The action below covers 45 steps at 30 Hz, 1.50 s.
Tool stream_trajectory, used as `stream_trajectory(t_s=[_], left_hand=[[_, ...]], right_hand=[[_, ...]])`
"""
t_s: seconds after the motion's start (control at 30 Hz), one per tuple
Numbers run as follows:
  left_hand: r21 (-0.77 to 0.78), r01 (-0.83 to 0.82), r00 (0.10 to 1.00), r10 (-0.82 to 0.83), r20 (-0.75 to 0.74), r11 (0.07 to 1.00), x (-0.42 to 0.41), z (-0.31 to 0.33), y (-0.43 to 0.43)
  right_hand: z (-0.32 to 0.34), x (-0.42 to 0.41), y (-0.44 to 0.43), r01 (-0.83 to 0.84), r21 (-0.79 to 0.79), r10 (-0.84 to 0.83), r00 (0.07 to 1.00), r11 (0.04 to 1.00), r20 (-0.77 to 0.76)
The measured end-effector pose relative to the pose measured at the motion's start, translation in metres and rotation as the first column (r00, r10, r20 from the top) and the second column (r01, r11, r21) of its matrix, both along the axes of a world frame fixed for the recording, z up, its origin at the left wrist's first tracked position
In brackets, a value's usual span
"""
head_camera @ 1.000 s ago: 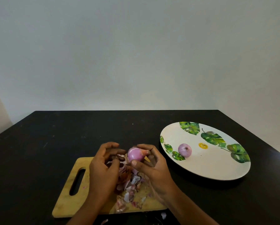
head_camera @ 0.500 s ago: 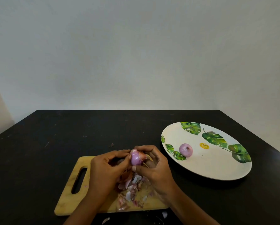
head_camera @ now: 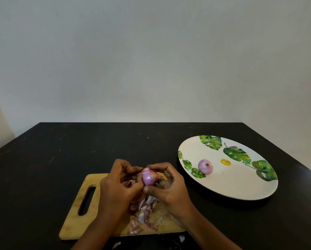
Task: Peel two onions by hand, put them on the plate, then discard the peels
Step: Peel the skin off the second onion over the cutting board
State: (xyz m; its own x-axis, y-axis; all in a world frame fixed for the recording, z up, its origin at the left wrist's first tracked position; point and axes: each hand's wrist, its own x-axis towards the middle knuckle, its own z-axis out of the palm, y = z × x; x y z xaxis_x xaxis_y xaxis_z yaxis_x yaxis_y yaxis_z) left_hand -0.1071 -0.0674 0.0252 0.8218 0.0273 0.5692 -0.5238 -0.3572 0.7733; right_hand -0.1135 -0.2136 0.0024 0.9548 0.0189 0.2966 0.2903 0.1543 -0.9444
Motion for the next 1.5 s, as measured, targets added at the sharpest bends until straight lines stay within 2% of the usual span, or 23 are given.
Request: stream_trajectory(t_s=[0.17, 0.27, 0.4, 0.5, 0.7, 0.87, 1.17, 1.3, 1.4, 1.5], left_hand=[[0.083, -0.071, 0.993, 0.062, 0.102, 0.994, 0.000, -0.002, 0.001], [-0.024, -0.063, 0.995, 0.064, 0.070, 0.998, 0.000, -0.001, -0.002], [-0.224, 0.019, 0.995, -0.041, -0.092, 0.975, -0.002, 0.003, -0.007], [-0.276, -0.019, 0.990, -0.020, -0.138, 0.961, 0.000, 0.005, -0.007], [-0.207, -0.025, 0.994, 0.002, -0.109, 0.978, -0.002, 0.005, -0.008], [-0.254, -0.038, 0.995, 0.014, -0.095, 0.966, -0.004, 0.007, -0.007], [-0.244, -0.054, 0.997, 0.038, -0.070, 0.968, -0.004, 0.006, -0.008], [-0.186, -0.146, 0.986, 0.129, -0.102, 0.971, 0.004, 0.002, 0.000], [-0.112, -0.190, 0.979, 0.180, -0.092, 0.975, 0.009, 0.000, 0.007], [-0.064, -0.143, 0.987, 0.137, -0.084, 0.988, 0.007, 0.000, 0.002]], right_hand=[[0.000, 0.000, 0.001, -0.008, 0.012, 0.008, 1.000, 1.000, -0.008], [0.001, 0.001, 0.000, 0.017, 0.023, -0.016, 0.999, 1.000, -0.034], [0.003, 0.002, -0.001, 0.051, 0.033, -0.049, 0.997, 0.998, -0.061], [0.005, 0.000, -0.001, 0.068, 0.012, -0.067, 0.996, 0.998, -0.055], [0.007, -0.002, 0.000, 0.077, 0.006, -0.077, 0.995, 0.997, -0.060], [0.006, -0.001, 0.002, 0.033, 0.084, -0.025, 0.996, 0.996, -0.086], [0.011, -0.001, 0.004, -0.065, 0.419, 0.167, 0.963, 0.905, -0.213], [0.019, -0.002, 0.001, -0.091, 0.556, 0.231, 0.955, 0.826, -0.188], [0.021, -0.001, -0.001, -0.073, 0.553, 0.217, 0.956, 0.830, -0.199], [0.018, 0.000, -0.002, -0.037, 0.525, 0.186, 0.955, 0.850, -0.233]])
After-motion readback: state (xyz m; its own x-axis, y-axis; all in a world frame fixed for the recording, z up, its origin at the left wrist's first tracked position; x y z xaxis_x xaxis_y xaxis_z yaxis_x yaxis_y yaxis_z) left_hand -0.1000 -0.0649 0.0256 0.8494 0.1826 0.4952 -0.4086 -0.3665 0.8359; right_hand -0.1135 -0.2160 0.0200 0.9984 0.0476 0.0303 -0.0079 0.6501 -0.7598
